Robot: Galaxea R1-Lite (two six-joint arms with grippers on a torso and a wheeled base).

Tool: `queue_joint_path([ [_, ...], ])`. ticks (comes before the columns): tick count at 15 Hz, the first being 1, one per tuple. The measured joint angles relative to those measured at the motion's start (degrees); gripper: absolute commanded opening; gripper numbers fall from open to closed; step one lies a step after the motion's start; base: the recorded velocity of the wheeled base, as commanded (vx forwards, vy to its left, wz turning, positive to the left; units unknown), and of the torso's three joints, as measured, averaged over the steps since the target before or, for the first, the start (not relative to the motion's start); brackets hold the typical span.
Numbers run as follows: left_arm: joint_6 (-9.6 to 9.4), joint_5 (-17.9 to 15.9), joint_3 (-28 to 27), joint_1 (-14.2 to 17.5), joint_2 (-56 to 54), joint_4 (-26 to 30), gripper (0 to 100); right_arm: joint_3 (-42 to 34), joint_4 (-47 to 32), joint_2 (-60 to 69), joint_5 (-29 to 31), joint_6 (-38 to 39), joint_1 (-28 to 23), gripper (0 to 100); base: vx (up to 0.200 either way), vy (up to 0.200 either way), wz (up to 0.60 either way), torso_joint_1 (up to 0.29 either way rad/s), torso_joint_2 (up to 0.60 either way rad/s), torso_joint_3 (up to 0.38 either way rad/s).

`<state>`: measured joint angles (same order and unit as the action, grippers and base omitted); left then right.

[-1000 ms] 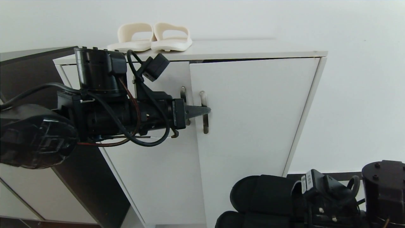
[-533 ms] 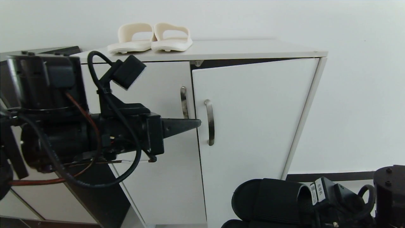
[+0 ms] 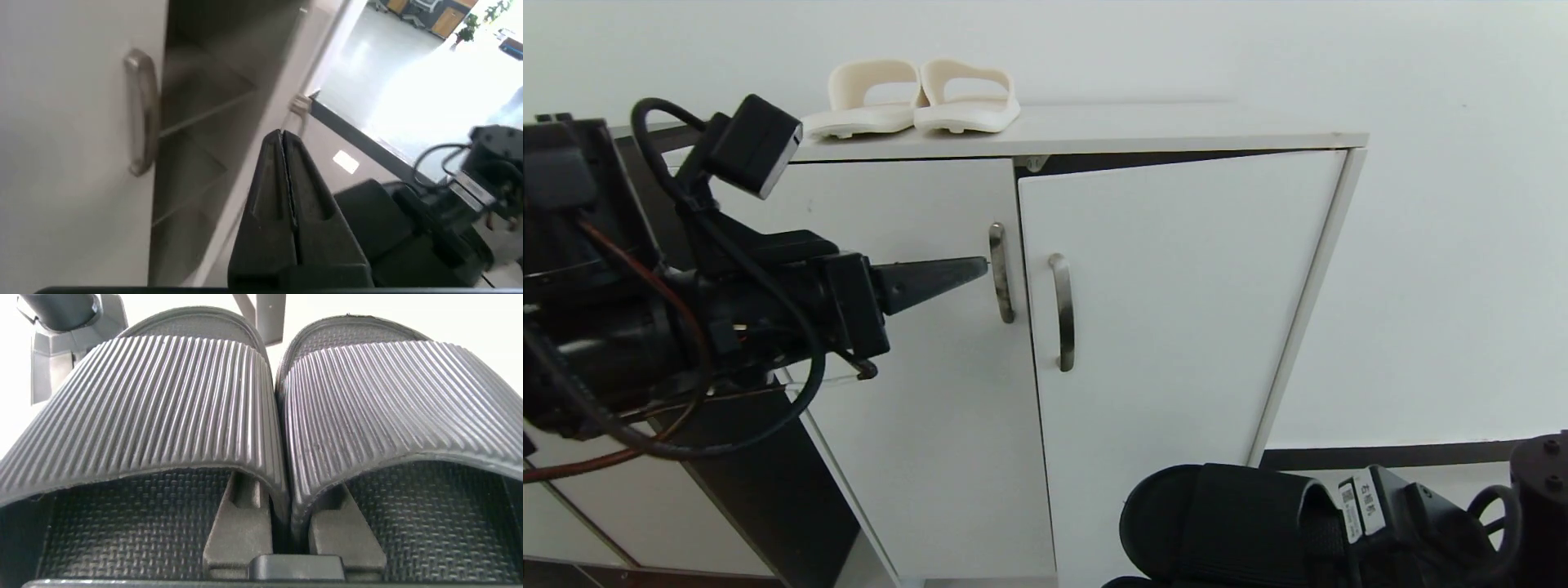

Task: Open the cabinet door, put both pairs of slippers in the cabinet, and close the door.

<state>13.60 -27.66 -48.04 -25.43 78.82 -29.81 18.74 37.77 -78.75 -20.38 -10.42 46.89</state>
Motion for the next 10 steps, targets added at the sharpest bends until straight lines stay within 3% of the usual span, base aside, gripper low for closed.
queue_joint_path([
  [2,1.12,0.24,-2.21,1.60,4.17,-3.67,0,-0.02,0.00,0.23,0.00,0.00,0.02,0,0.000,0.000,0.00,0.000,0.00,0.000],
  [4,4.35,0.13,-4.94,2.94,7.64,-5.78,0,-0.02,0.00,0.54,0.02,0.00,0.02,0,0.000,0.000,0.00,0.000,0.00,0.000],
  [10,4.60,0.07,-8.98,1.12,12.68,-6.18,0,0.06,-0.02,0.63,0.02,0.00,0.02,0,0.000,0.000,0.00,0.000,0.00,0.000],
])
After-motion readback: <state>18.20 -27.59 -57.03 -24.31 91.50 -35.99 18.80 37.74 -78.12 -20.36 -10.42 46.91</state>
